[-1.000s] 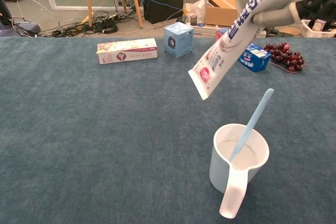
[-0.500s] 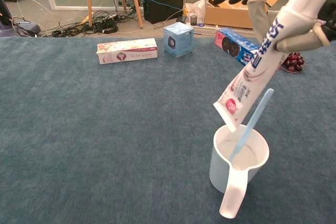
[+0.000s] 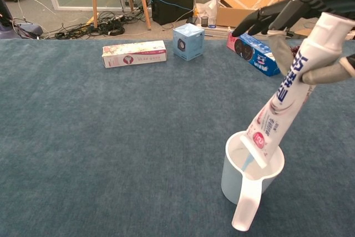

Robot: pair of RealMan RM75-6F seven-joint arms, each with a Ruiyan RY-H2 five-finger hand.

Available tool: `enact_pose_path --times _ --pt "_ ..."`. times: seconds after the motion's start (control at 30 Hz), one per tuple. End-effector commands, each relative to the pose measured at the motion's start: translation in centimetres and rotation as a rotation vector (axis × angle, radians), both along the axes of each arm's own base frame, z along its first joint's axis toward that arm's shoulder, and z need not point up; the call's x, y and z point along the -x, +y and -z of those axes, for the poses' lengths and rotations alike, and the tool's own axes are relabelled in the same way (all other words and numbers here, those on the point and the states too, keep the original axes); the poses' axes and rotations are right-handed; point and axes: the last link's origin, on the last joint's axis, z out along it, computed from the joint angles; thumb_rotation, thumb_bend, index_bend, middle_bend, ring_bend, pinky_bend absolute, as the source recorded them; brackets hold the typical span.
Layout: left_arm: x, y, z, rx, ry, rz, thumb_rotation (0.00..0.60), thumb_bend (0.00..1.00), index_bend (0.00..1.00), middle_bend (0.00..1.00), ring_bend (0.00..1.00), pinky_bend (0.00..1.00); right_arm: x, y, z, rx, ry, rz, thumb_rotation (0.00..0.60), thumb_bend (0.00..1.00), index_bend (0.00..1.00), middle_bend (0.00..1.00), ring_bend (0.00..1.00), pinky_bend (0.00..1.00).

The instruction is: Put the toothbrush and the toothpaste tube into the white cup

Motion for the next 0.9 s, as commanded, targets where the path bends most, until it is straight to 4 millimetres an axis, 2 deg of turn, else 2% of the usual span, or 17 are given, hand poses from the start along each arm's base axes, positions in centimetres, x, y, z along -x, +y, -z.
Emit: enact_pose_path --times 0.03,0.9 --pt "0.0 0.0 0.0 0.000 0.000 0.001 0.600 0.00 0.79 0.51 0.38 0.37 0.2 -0.1 0.2 -0.006 0.008 0.006 0.600 0.27 0.64 0.08 0.00 0.05" --pt "-0.2 -0.1 -0.1 -0.003 -0.008 0.009 0.600 0.00 0.79 0.51 0.38 0.37 1.3 -1.1 3.3 -0.071 0.035 0.029 0.600 0.27 0.64 0.08 0.00 0.05"
